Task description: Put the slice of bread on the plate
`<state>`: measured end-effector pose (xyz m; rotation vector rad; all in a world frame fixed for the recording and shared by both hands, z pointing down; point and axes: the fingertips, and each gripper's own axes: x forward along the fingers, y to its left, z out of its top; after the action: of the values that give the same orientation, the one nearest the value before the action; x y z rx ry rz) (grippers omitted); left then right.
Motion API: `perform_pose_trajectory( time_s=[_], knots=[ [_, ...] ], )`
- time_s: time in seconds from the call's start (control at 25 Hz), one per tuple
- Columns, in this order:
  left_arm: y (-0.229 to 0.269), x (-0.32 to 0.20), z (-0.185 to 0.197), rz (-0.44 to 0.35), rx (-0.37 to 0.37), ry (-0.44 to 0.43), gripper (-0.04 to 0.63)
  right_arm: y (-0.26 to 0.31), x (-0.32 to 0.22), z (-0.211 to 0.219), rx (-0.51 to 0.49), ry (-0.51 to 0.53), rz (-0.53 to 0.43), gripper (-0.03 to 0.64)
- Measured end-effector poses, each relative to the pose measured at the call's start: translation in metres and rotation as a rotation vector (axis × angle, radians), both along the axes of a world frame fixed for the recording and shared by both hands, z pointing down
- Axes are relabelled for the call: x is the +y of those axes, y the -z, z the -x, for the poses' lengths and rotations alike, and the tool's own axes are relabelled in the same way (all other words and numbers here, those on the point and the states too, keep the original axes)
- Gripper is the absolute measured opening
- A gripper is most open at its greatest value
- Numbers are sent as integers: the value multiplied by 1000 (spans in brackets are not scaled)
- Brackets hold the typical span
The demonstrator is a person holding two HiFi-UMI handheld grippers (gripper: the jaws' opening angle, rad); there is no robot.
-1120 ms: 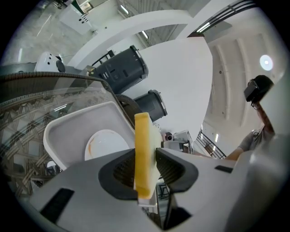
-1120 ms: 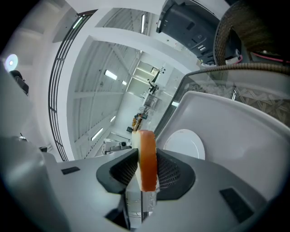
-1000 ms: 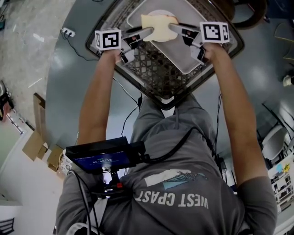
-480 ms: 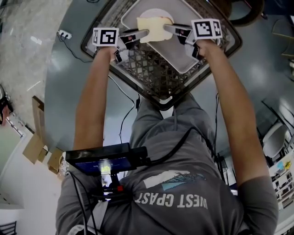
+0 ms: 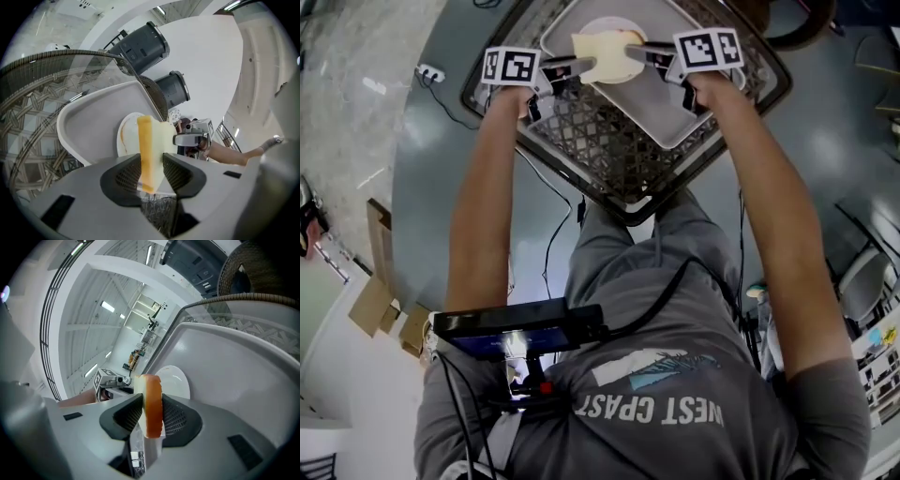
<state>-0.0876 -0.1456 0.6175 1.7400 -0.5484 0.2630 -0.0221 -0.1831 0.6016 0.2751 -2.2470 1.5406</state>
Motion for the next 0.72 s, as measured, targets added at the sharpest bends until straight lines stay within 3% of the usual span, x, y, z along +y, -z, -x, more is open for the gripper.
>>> perform_pose_trajectory(
  time_s=[0.16,0.32,0.56,0.72],
  knots=[
    [-2,-5,11,-36,-91,-37,130,-1,-7,-3,27,21,-40,117],
    [-5,-11,15,-50,-111,-2,130,-1,-6,9,79,86,-108,122],
    [-8,-10,6,-74,-157,-50,130,2,-9,11,272,224,-359,282],
    [-10,-7,5,-87,-176,-72,130,-6,-5,6,394,328,-518,326]
  ],
)
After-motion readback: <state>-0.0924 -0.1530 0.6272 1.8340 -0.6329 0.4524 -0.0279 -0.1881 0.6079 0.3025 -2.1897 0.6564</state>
